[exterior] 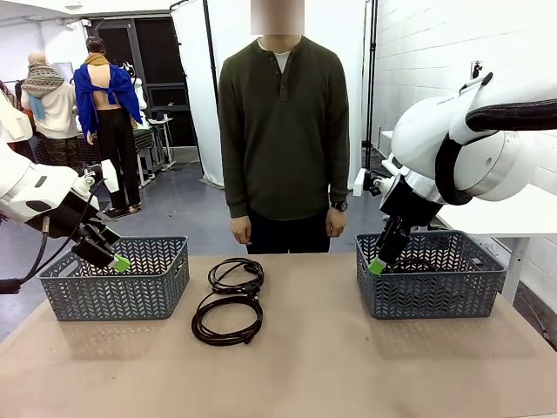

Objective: Organize the cables according to human instructions.
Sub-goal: Pick up a bundle of cables and place it in the basket indicated by the human.

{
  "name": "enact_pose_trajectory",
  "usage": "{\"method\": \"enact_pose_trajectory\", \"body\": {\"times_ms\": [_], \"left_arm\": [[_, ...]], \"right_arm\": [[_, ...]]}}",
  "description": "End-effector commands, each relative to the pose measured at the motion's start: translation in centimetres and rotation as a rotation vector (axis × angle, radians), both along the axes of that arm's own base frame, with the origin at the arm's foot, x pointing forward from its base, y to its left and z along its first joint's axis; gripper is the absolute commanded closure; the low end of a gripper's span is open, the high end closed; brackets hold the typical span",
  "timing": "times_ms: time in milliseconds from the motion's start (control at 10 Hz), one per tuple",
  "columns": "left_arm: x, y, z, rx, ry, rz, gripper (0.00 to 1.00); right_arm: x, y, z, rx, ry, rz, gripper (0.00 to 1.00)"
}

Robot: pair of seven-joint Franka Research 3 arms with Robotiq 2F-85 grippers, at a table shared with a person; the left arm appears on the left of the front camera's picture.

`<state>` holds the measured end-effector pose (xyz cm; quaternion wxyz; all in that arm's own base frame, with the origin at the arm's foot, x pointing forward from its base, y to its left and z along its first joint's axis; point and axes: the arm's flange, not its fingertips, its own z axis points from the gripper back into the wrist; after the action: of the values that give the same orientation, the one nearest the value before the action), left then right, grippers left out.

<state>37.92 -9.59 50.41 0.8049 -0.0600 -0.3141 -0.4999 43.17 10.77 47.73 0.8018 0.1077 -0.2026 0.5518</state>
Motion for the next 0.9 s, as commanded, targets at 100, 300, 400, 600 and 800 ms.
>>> {"method": "enact_pose_trajectory", "body": {"times_ms": [100, 300, 400, 600, 800], "left_arm": [[0.19, 0.32, -0.13, -0.008, -0.001, -0.016, 0.0], [0.19, 0.32, -0.13, -0.008, -0.001, -0.016, 0.0], [0.19, 0.32, -0.13, -0.008, -0.001, -0.016, 0.0], [0.19, 0.32, -0.13, -0.008, -0.001, -0.016, 0.0], [0.19, 0.32, -0.13, -0.008, -0.001, -0.016, 0.0]], "right_arm": [[0.42, 0.18, 0.08, -0.009, 0.006, 0.002, 0.0], [0.42, 0.18, 0.08, -0.009, 0.006, 0.002, 0.0], [0.42, 0.18, 0.08, -0.009, 0.006, 0.002, 0.0], [0.42, 0.18, 0.08, -0.009, 0.006, 0.002, 0.0], [0.42, 0.18, 0.08, -0.009, 0.006, 0.002, 0.0]]}}
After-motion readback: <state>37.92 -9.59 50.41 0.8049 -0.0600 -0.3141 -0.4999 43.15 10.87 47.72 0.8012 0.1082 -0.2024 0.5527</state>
